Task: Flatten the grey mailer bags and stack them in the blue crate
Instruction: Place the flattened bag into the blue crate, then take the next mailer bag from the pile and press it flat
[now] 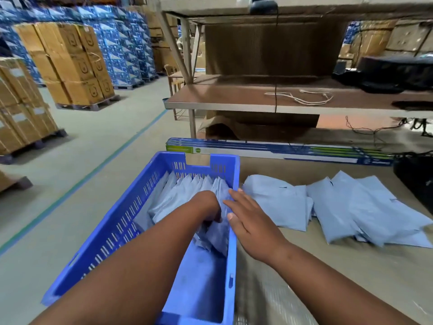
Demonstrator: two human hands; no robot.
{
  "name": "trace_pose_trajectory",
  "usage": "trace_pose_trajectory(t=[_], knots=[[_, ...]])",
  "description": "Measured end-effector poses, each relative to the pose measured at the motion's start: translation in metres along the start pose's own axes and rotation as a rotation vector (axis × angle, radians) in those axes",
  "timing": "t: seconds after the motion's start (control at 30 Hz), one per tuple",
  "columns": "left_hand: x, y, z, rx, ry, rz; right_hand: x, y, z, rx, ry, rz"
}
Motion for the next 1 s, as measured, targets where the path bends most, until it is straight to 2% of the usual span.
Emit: trace_pose_trajectory(t=[0.1,0.23,0.47,0.63,0.8,0.9,1.0], knots=[[-0.002,0.002,0.007,-0.012,-0.029,0.009,0.0,0.001,0.001,0.003,0.01,-0.005],[-0.007,-0.006,-0.002,-0.045,-0.08,0.107,-0.001,0.002,0.001,0.001,0.017,-0.016],[-0.007,-0.012,0.001,-0.04,-0.133,0.097,0.0,-0.004,0.008,-0.024,0.067,-0.027],[-0.017,-0.028,0.029,-0.032,-0.32,0.014,-0.003,-0.028,0.025,-0.014,0.039,-0.027],[-0.024,-0.071,0.063,-0.015,-0.47,-0.027,-0.003,-0.062,0.059,-0.049,-0.012,-0.062],[-0.019,-0.11,0.059,0.078,-0.444,-0.076,-0.004,-0.084,0.075,-0.075,-0.037,-0.098],[-0.001,-0.145,0.03,0.143,-0.351,-0.179,-0.008,-0.112,0.082,-0.142,-0.032,-0.148]])
Point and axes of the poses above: each hand's wrist, its own x-axis towards the middle knuckle, its own z-axis out of the back of the hand, y = z × x, the point moved 1 cm from there along x, towards the middle knuckle, and after that the axes turned 15 degrees about -z, right-handed, at the moved point
